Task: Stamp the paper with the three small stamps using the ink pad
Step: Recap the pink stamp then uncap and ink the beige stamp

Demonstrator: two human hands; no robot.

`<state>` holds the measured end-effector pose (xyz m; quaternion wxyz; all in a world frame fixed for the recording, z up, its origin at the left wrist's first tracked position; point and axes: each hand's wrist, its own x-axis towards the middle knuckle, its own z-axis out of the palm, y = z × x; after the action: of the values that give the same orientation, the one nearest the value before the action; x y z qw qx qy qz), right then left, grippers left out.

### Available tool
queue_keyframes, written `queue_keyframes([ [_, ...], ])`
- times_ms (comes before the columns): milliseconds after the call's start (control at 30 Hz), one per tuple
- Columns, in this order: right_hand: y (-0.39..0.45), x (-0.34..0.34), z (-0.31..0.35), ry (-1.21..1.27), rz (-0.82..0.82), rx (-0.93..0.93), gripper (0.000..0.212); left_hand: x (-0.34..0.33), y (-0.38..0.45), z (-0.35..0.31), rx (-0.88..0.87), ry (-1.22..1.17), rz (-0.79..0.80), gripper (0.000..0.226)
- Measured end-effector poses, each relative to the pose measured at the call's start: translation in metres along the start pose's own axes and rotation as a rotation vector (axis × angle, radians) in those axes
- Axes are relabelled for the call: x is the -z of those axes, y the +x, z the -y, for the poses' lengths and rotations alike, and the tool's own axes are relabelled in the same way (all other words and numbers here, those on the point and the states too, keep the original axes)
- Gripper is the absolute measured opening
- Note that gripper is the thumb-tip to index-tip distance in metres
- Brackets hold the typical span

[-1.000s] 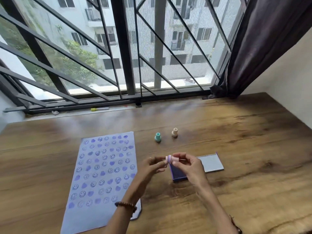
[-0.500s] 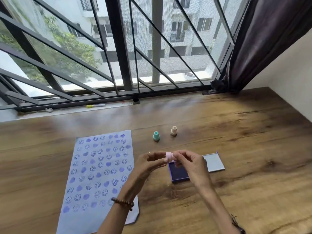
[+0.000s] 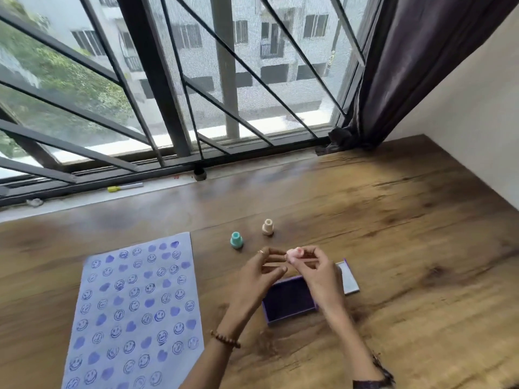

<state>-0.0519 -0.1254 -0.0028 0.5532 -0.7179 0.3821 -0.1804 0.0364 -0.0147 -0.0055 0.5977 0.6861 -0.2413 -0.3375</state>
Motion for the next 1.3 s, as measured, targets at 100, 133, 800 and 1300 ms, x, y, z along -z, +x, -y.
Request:
queue_keyframes([
  [100,0.024,0.001,0.001,-0.237,-0.063,0.094,0.010,-0.014,0.020,-0.003,-0.011,0.088,0.023,0.028],
  [133,0.032,0.001,0.002,-0.281,-0.089,0.111,0.012,-0.019,0.028,-0.002,0.000,0.101,0.022,0.031],
  [800,0.038,-0.022,0.006,-0.346,-0.218,0.202,0.007,-0.028,0.031,0.013,0.199,-0.162,-0.316,0.031],
  [1300,0.039,-0.042,0.016,-0.235,0.011,0.147,0.009,-0.016,0.010,-0.003,0.138,-0.279,-0.340,0.020],
])
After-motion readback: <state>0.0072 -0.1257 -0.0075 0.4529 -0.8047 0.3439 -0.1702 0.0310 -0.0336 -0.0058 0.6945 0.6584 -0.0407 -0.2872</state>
